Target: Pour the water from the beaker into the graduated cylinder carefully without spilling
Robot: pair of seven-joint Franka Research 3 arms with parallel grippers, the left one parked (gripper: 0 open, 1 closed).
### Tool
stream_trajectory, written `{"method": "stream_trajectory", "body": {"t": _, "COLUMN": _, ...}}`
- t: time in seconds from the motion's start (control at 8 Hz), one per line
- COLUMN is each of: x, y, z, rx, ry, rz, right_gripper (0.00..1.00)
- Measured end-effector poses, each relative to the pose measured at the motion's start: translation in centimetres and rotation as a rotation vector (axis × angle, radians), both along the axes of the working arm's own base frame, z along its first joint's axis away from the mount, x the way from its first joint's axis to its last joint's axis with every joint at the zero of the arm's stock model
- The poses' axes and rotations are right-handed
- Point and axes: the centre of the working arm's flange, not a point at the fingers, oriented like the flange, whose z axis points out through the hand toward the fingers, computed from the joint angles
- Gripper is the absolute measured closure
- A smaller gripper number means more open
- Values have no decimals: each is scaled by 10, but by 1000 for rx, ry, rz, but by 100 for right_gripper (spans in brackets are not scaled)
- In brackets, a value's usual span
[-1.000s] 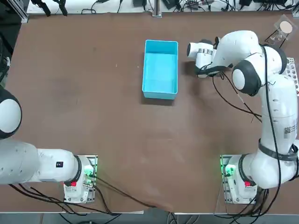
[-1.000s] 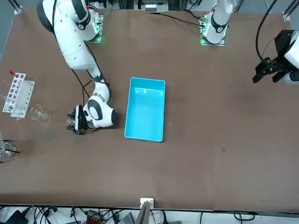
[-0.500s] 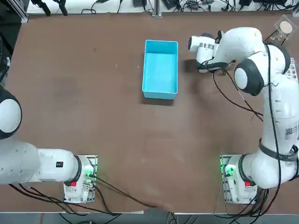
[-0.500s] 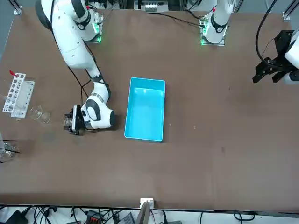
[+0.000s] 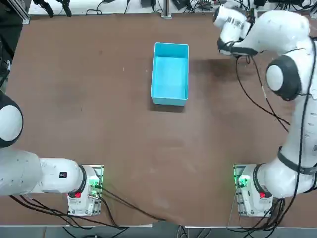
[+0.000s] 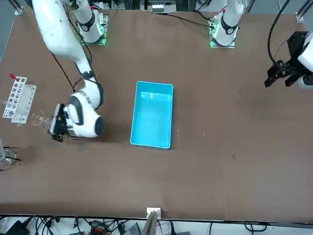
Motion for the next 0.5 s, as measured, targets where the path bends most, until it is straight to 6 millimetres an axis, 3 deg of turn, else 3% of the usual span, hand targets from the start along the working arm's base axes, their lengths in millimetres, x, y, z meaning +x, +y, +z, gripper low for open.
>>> {"method": "stream_trajectory", "body": {"t": 0.25, "x": -12, "y": -30, "z": 30, "rx": 101, "ry": 21, "rz": 13, "right_gripper": 39}}
{"method": "stream_trajectory", "body": {"t": 0.5, "x": -30, "y": -67, "z": 43, "rx": 256, "ry": 59, "rz": 41, "right_gripper": 39}}
